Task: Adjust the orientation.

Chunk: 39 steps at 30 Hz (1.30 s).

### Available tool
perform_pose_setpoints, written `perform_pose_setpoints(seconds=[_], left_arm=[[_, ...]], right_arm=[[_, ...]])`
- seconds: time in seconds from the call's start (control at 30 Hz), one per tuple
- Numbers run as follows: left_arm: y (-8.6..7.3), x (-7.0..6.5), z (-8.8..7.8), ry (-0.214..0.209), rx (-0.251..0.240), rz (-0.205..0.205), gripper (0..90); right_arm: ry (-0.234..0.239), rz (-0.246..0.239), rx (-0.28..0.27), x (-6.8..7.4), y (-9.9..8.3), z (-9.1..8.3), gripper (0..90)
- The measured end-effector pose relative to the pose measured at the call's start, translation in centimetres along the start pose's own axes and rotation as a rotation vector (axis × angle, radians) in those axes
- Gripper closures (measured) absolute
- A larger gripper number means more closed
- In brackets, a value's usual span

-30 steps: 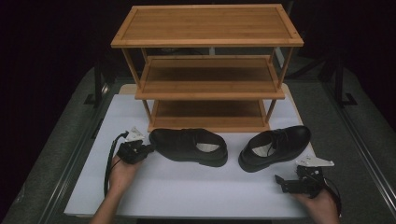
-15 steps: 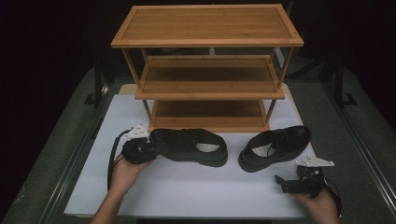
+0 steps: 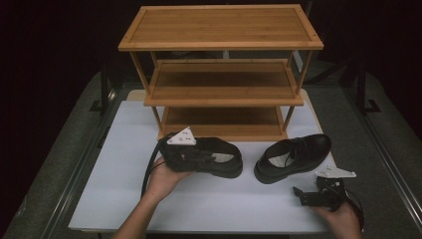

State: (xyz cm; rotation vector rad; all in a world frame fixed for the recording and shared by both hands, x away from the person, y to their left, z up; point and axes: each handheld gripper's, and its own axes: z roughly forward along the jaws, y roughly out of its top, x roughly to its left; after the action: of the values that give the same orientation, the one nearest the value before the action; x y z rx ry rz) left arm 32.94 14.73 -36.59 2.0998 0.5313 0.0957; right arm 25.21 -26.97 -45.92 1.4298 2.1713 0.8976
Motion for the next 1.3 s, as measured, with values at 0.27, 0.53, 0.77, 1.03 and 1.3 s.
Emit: perform_pose_setpoints(seconds=[0.27,0.53,0.77,1.03,1.3], left_arm=[[1.2,-0.2,3.8,-0.041,0.036,0.030,73.1],[1.0,-0.4,5.3,-0.060,0.064,0.035,82.6],[0.7,-1.4,4.5,-0.062,0.086,0.069,84.0],[-0.6,-2.8,2.8,-0.104,0.094,0.096,83.7],[-1.6,-4.8,1.7,-0.157,0.097,0.113,83.5]], right_arm=[[0.000,0.001,-0.001,0.0,0.0,0.0,1.0],[0.000,0.000,-0.001,0.0,0.0,0.0,1.0],[-0.001,-0.001,-0.002,0.0,0.0,0.0,1.0],[0.000,0.000,0.000,0.0,0.0,0.0,1.0],[-0.001,0.000,0.000,0.0,0.0,0.0,1.0]])
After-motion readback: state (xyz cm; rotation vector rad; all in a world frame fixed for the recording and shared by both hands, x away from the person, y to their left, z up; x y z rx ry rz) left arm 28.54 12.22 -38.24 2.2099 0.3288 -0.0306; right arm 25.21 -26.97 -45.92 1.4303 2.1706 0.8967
